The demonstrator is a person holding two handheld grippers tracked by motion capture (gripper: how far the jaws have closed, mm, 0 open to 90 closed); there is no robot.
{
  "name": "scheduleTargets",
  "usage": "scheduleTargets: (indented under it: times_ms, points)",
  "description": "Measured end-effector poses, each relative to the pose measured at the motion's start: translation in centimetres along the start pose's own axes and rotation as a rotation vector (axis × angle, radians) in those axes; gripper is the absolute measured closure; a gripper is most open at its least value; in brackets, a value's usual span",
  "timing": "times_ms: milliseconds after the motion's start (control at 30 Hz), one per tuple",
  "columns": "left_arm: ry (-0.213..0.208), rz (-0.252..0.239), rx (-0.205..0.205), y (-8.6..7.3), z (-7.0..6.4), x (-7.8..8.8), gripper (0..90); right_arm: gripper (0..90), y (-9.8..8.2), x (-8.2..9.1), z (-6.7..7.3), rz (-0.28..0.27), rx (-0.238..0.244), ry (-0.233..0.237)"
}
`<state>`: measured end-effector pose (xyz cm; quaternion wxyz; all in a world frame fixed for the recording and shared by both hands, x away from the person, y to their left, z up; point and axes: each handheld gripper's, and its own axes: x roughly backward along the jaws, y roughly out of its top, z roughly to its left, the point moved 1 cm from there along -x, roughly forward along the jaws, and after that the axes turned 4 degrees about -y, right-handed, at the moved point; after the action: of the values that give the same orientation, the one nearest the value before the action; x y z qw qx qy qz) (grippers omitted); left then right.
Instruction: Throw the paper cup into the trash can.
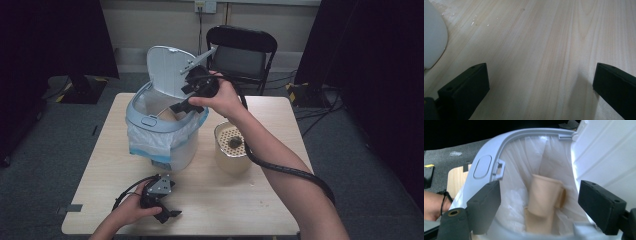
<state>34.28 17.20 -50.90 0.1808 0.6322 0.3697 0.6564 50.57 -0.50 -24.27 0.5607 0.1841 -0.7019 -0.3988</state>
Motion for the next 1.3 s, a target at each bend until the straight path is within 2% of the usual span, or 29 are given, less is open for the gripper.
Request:
scheduleTargets:
  times_ms: [300, 633, 967, 1133, 1300]
  points:
    - [0.000, 0.000, 0.001, 0.0, 0.0, 0.0, 0.0, 18.3, -1.5, 2.6, -0.8, -0.009, -0.025, -0.036]
    - [0.012, 0.002, -0.011, 0.0, 0.1, 0.1, 0.0, 19.0, -3.0, 4.3, -1.9, 0.002, -0.037, -0.072]
    - [0.012, 0.002, -0.011, 0.0, 0.1, 0.1, 0.0, 18.9, -3.8, 4.1, -3.3, 0.019, -0.060, -0.100]
    - [0.012, 0.002, -0.011, 0.0, 0.1, 0.1, 0.0, 19.0, -4.0, 3.9, -4.1, 0.009, -0.090, -0.107]
    - [0.011, 0.002, -0.011, 0.0, 0.1, 0.1, 0.0, 19.0, -4.0, 3.5, -4.9, 0.009, -0.095, -0.118]
